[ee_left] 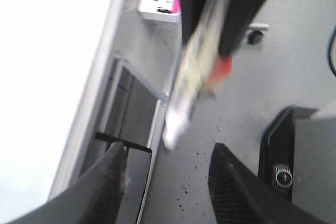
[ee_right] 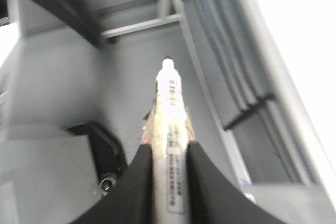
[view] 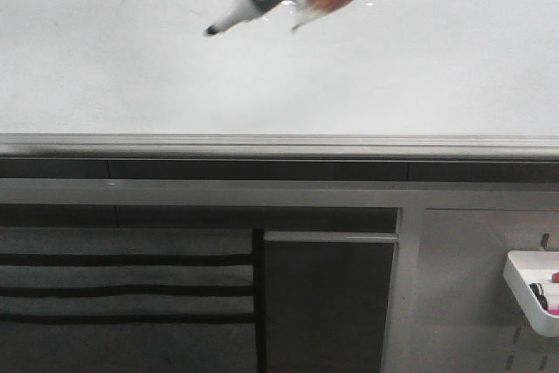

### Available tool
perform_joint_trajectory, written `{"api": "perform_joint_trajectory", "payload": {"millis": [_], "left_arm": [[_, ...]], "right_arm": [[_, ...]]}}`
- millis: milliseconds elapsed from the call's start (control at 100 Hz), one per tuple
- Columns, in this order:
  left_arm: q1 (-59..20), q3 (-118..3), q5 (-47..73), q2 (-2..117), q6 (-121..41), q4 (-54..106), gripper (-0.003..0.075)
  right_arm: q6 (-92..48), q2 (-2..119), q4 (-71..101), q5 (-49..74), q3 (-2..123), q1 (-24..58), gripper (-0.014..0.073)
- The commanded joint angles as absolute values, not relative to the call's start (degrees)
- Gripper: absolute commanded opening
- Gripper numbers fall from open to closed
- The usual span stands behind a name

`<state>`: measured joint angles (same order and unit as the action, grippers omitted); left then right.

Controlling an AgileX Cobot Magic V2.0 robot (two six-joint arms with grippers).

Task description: Write number 3 on whiteboard

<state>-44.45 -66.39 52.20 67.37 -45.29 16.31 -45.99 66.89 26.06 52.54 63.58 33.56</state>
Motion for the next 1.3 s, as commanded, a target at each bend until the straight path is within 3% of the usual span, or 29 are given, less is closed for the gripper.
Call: {"api": "perform_joint_trajectory", "payload": {"millis": [0, 290, 610, 980, 1110, 1290], "left_arm": [[-41.55, -67.64, 50.11, 63.00, -41.37, 17.28, 0.0339], [-31.51, -55.48, 49.50, 51.72, -33.94, 17.49, 0.0338], [-28.06, -48.13, 40.51, 45.90, -31.16, 18.46, 0.0338], [-28.06, -48.13, 40.52, 46.77, -31.16, 18.59, 0.0338], [-28.06, -48.13, 40.47, 47.03, -31.16, 18.59, 0.0338], [-28.06, -48.13, 40.33, 48.08, -31.16, 18.59, 0.0338]], "right_arm": [[-39.92, 62.52, 23.98, 49.25, 65.45, 30.03, -0.0007], [-31.54, 49.13, 23.96, 47.12, 52.46, 15.22, -0.0007], [-31.41, 45.28, 31.80, 41.02, 45.73, 14.63, -0.0007], [-26.37, 66.38, 31.49, 52.91, 67.44, 16.07, -0.0007], [-20.59, 71.49, 23.60, 50.93, 73.52, 22.12, -0.0007], [-19.88, 78.54, 21.87, 48.06, 79.38, 22.37, -0.0007]]}}
